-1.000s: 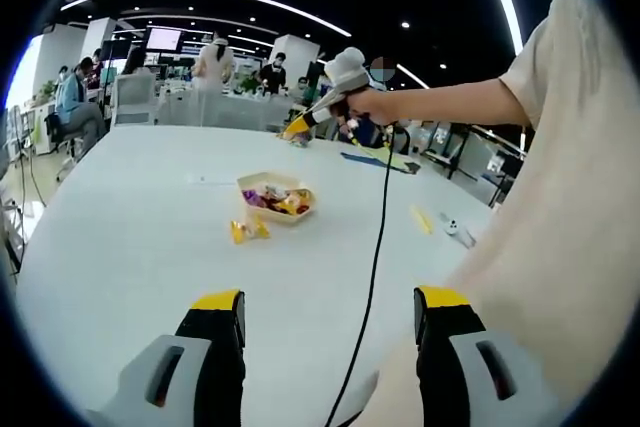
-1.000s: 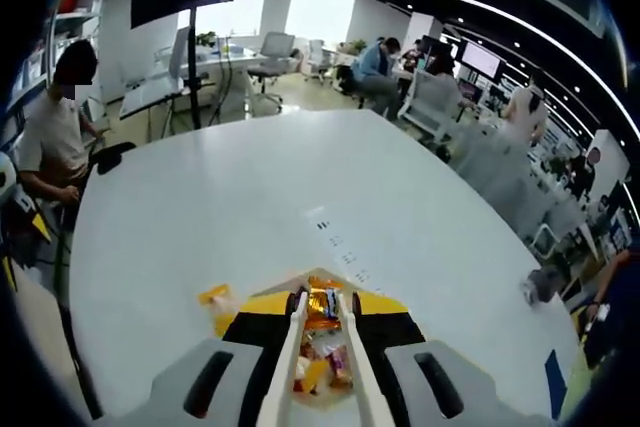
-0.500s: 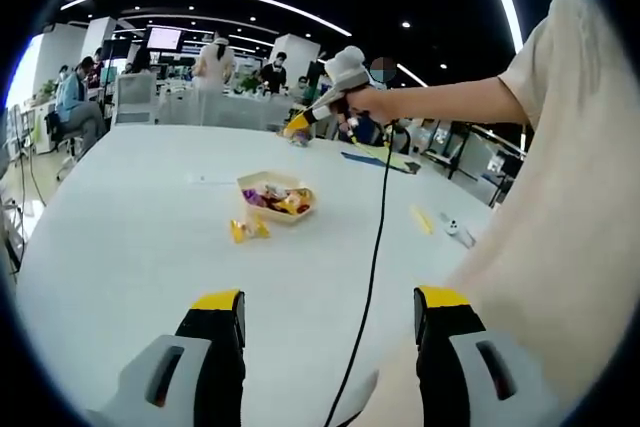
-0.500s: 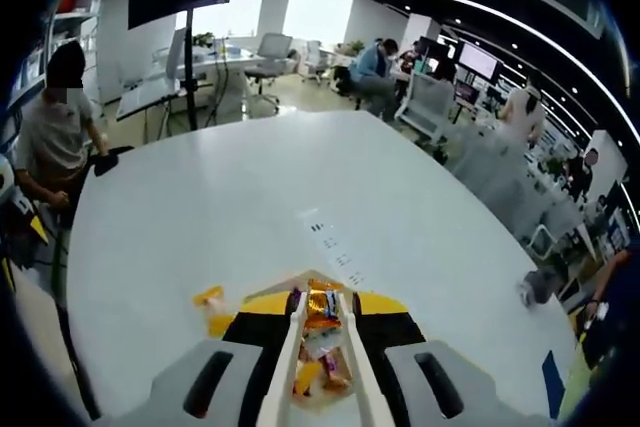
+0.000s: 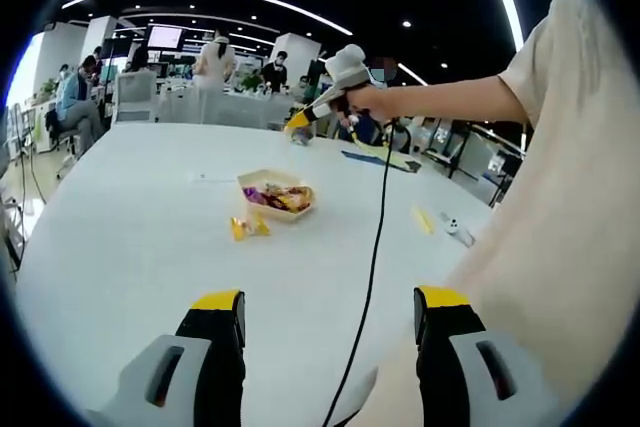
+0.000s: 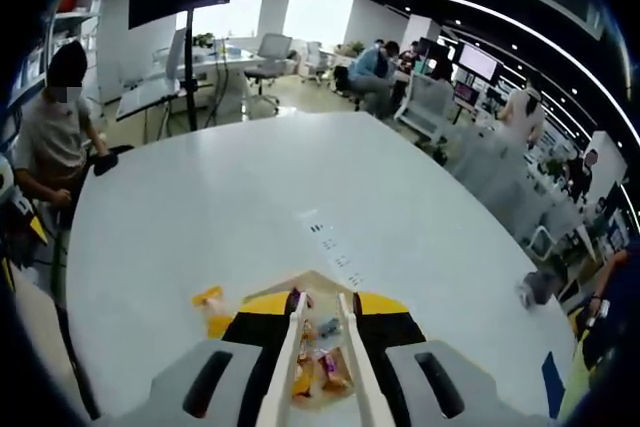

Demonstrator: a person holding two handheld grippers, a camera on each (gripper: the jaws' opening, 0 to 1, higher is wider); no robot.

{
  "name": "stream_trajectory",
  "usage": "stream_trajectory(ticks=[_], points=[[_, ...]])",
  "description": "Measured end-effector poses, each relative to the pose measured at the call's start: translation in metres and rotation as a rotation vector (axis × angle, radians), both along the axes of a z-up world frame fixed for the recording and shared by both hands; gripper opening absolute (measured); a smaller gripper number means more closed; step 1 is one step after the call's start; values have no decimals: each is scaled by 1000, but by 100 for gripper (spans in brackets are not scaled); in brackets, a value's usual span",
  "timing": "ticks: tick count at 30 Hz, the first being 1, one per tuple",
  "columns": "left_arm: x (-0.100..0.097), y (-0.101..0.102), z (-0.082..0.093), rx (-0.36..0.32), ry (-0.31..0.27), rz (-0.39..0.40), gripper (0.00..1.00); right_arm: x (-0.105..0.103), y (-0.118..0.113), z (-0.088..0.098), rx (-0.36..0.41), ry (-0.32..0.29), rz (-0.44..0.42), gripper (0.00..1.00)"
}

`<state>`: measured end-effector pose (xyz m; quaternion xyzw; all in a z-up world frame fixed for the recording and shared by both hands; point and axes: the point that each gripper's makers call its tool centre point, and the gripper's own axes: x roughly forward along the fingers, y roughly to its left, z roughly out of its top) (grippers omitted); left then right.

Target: Place the target food into the container with the food tongs after gripping and lifting it, then release it inside without dropping or visibly crushing the food.

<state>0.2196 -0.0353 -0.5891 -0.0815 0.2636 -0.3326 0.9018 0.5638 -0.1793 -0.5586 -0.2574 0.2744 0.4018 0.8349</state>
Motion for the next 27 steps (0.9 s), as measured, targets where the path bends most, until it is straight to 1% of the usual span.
stream_trajectory(ticks=[5, 15, 20, 21, 27], points=[[0, 0, 0, 0, 0, 1, 69, -2, 0, -1, 5, 3, -4, 23], [-1, -3, 0, -1, 2, -6, 69, -12, 0, -7, 23, 25, -5, 25], [-1, -2, 0, 0, 1, -7, 69, -21, 5, -14, 34, 51, 3, 26], [-1, -2, 0, -1, 1, -5, 69, -25, 8, -17, 38, 66, 12, 26], [-2, -1, -1, 0, 4, 0, 69, -35, 20, -30, 27, 84, 50, 26]])
